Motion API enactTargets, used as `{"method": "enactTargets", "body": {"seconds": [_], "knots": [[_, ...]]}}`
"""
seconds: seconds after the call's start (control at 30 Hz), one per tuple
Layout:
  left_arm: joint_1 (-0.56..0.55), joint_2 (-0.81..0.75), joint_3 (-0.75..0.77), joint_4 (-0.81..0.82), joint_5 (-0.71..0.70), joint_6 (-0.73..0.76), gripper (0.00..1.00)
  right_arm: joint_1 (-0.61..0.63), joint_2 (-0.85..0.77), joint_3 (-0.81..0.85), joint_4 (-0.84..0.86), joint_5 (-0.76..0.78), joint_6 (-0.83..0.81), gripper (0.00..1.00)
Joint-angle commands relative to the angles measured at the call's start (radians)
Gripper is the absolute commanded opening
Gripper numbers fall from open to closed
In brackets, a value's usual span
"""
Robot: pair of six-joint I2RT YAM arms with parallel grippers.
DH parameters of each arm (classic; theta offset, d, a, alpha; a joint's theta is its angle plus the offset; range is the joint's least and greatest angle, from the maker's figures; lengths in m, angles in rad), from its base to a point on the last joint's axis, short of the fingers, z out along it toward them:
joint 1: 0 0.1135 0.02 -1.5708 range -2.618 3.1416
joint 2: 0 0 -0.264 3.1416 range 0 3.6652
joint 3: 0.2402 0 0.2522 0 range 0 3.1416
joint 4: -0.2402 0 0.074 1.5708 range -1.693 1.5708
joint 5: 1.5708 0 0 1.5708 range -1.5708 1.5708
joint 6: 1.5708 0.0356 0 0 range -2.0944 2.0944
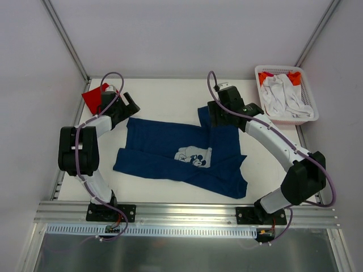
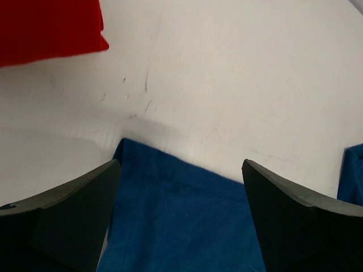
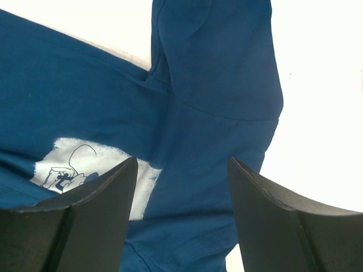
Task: Fold and stack the t-shirts
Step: Grap the side of the flattened tshirt furthest away from the robot with both arms
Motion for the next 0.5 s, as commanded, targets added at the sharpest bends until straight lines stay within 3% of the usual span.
{"method": "enactTargets", "body": {"seconds": [0.0, 0.47], "knots": [[0.01, 0.052, 0.101, -0.038, -0.019, 0.025, 0.89, -0.016, -0.017, 0.052, 0.018, -0.045, -0.024, 0.68], [0.011, 0.118, 0.227, -0.243, -0.085, 0.048, 0.88, -0.043, -0.058, 0.033, 0.038, -0.104, -0.003, 0.68]]}}
